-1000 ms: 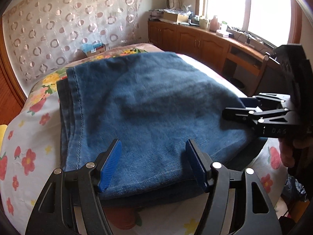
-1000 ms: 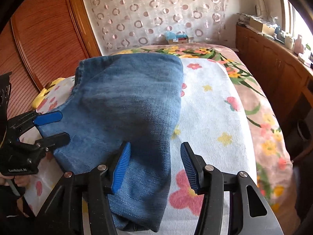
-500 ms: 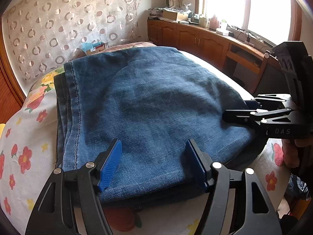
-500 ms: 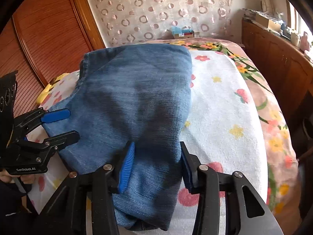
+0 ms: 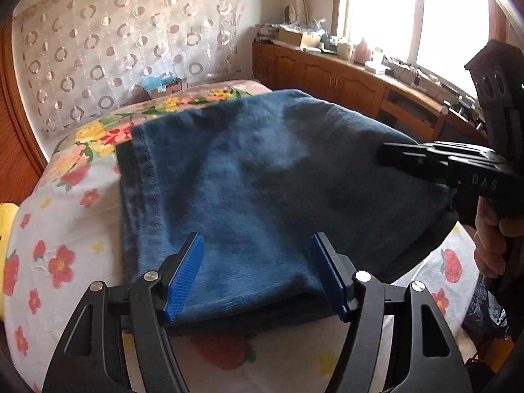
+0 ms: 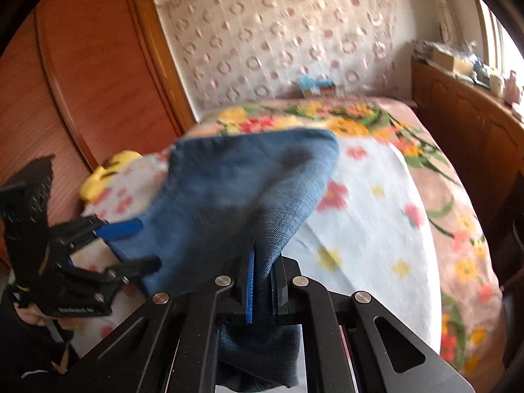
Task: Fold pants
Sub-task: 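Grasp the folded jeans edge with the right gripper and lift it, then fold the lifted jeans half over the stack with the right gripper, then grasp the folded jeans with the left gripper while the right gripper grips the waistband, then lift the folded jeans with both grippers and carry them toward the yellow plush toy, then lower the folded jeans beside the yellow plush toy and open both grippers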
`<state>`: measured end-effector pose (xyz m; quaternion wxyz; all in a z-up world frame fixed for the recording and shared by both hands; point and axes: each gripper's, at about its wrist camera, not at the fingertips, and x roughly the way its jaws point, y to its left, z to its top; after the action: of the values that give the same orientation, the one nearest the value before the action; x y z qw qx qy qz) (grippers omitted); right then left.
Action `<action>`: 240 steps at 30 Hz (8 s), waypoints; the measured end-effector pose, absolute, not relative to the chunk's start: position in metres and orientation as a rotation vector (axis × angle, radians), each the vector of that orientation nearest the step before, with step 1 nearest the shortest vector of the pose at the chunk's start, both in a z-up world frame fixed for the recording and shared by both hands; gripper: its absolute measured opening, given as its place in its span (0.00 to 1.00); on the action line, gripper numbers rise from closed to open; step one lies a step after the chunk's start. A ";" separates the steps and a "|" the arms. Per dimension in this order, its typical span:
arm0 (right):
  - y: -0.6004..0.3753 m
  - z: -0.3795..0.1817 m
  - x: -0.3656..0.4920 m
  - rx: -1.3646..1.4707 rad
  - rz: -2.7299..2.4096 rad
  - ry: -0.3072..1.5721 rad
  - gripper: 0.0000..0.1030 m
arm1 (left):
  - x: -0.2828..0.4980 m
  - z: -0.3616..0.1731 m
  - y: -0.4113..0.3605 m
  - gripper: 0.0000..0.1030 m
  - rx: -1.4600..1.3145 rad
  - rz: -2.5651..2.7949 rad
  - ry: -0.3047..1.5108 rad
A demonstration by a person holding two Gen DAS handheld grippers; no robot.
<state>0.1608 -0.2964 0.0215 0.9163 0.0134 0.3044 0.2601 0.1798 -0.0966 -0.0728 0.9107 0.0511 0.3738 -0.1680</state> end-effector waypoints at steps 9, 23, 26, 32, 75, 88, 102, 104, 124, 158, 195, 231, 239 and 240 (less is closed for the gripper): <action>-0.237 0.043 0.162 -0.001 0.675 0.562 0.07 | 0.160 -0.048 -0.044 0.67 0.098 -0.239 0.725; -0.150 -0.010 0.175 -0.090 0.913 0.730 0.07 | 0.143 -0.033 0.043 0.67 0.027 -0.060 0.687; -0.159 -0.014 0.181 -0.084 0.916 0.759 0.17 | 0.144 -0.032 0.044 0.67 0.025 -0.057 0.681; -0.190 0.010 0.173 -0.086 0.900 0.693 0.48 | 0.148 -0.030 0.039 0.67 0.027 -0.076 0.670; -0.157 -0.010 0.323 -0.084 0.715 0.735 0.69 | 0.233 -0.095 -0.003 0.67 0.089 -0.131 0.872; -0.162 -0.009 0.314 -0.067 0.732 0.760 0.71 | 0.278 -0.072 0.001 0.67 0.091 -0.154 0.826; -0.160 -0.016 0.313 -0.073 0.741 0.770 0.73 | 0.330 -0.094 0.012 0.68 -0.006 -0.229 0.863; -0.158 -0.017 0.314 -0.066 0.745 0.781 0.73 | 0.329 -0.097 0.016 0.68 -0.036 -0.244 0.871; -0.157 -0.016 0.309 -0.047 0.831 0.740 0.34 | 0.320 -0.092 0.001 0.33 -0.062 -0.288 0.898; -0.140 0.077 0.207 -0.108 0.959 0.418 0.19 | 0.208 0.038 0.079 0.23 -0.093 -0.153 0.561; 0.066 -0.053 0.454 -0.092 1.096 0.679 0.20 | 0.260 -0.059 0.261 0.23 -0.176 0.179 0.758; 0.113 -0.035 0.448 -0.267 0.945 0.690 0.15 | 0.230 -0.100 0.228 0.23 -0.171 0.178 0.838; 0.082 -0.020 0.415 -0.234 0.936 0.653 0.15 | 0.219 -0.083 0.220 0.23 -0.153 0.178 0.803; 0.078 -0.018 0.411 -0.230 0.938 0.650 0.15 | 0.216 -0.079 0.217 0.23 -0.149 0.180 0.796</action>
<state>0.4110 0.0781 -0.0183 0.8354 -0.1088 0.3070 0.4428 0.2162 0.2173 -0.0795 0.9152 -0.0725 0.3867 0.0873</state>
